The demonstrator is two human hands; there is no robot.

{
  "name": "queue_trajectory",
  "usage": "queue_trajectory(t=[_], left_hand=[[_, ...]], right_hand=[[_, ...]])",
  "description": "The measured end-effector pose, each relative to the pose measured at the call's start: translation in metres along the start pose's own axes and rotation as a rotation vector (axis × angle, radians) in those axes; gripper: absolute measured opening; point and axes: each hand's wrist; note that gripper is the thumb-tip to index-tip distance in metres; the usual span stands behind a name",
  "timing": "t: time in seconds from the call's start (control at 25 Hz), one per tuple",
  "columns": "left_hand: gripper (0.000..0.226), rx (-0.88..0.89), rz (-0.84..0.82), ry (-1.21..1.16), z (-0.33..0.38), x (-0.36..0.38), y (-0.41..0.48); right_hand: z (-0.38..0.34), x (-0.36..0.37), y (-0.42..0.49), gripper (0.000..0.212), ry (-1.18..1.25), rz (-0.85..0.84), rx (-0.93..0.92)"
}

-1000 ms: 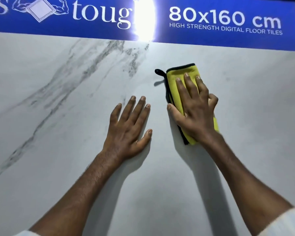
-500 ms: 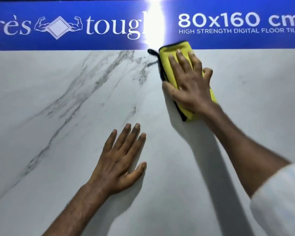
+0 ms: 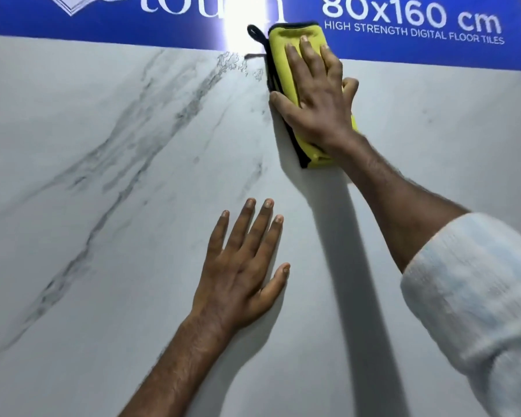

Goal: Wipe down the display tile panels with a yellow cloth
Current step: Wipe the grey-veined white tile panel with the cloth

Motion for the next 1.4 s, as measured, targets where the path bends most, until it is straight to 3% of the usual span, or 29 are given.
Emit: queue_trajectory(t=[0.16, 0.4, 0.56, 0.76, 1.12, 1.28, 1.4], left_hand=[[0.068, 0.018, -0.001, -0.026, 0.000, 0.003, -0.001], [0.072, 0.036, -0.059, -0.018, -0.005, 0.000, 0.001], [0.065, 0.042, -0.067, -0.217, -0.003, -0.017, -0.046], [0.075, 0.036, -0.155, -0.054, 0.001, -0.004, -0.151], [0.075, 0.060, -0.108, -0.014, 0.002, 0.010, -0.168], [0.074, 0.059, -0.130, -0.014, 0.004, 0.007, -0.164], [0.073, 0.036, -0.159, -0.068, 0.007, 0.002, -0.175]], right_hand=[[-0.001, 0.023, -0.113, 0.074, -0.034, 0.075, -0.031], [-0.009, 0.068, -0.338, 0.073, -0.062, 0.009, 0.164], [-0.028, 0.056, -0.307, 0.075, -0.027, -0.049, 0.217], [-0.044, 0.054, -0.267, 0.074, -0.031, -0.025, 0.173], [-0.071, 0.102, -0.482, 0.074, -0.055, -0.131, 0.141], [-0.080, 0.083, -0.368, 0.073, 0.038, -0.043, 0.256], [-0.081, 0.077, -0.339, 0.072, 0.017, 0.003, 0.216]])
Point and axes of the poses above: each hand's wrist, its own y-axis towards the middle knuckle, its own x-axis out of the palm, z = x × y, and after that the axes turned 10 degrees about -z, right-handed
